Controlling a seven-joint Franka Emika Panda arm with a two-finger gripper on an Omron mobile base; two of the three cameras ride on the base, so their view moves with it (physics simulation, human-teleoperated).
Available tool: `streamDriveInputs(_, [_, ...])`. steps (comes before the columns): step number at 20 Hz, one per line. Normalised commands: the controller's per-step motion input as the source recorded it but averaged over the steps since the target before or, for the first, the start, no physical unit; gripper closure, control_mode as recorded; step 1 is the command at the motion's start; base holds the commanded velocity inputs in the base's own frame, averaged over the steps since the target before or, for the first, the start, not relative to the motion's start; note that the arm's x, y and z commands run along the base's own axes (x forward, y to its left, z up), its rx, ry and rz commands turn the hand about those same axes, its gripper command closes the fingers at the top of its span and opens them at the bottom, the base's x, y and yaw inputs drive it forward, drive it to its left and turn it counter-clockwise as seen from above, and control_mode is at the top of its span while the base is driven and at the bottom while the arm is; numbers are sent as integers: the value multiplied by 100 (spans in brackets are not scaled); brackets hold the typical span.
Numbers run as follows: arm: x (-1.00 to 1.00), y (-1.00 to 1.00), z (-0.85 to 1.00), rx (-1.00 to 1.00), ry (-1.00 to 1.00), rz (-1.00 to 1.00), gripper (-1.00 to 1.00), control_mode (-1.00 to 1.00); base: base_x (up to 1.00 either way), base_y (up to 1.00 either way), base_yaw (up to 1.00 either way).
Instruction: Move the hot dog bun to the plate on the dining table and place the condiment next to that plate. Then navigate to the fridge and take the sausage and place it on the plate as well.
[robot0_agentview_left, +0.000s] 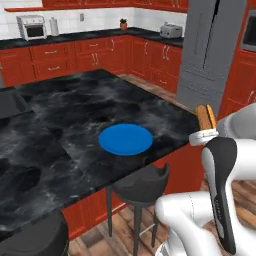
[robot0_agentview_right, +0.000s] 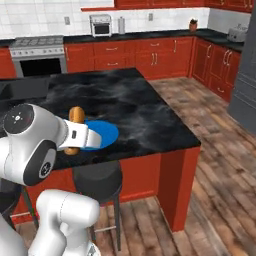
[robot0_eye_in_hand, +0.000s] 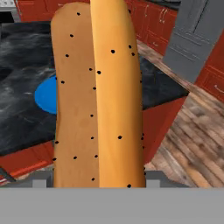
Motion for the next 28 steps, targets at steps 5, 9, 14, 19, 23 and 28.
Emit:
streamDriveInputs(5, [0, 0, 0, 0, 0, 0, 100, 100, 71, -15, 60])
streamDriveInputs(9, [0, 0, 0, 0, 0, 0, 100, 100, 72, -21, 59])
streamDriveInputs(14, [0, 0, 0, 0, 0, 0, 100, 100, 66, -39, 51])
streamDriveInputs(19, [0, 0, 0, 0, 0, 0, 100, 100, 85, -48, 19])
streamDriveInputs(23, [50, -28, -20, 3, 23, 3, 100, -100, 44, -28, 5])
streamDriveInputs(28, [100, -37, -53, 1, 58, 3, 100, -100, 0, 0, 0])
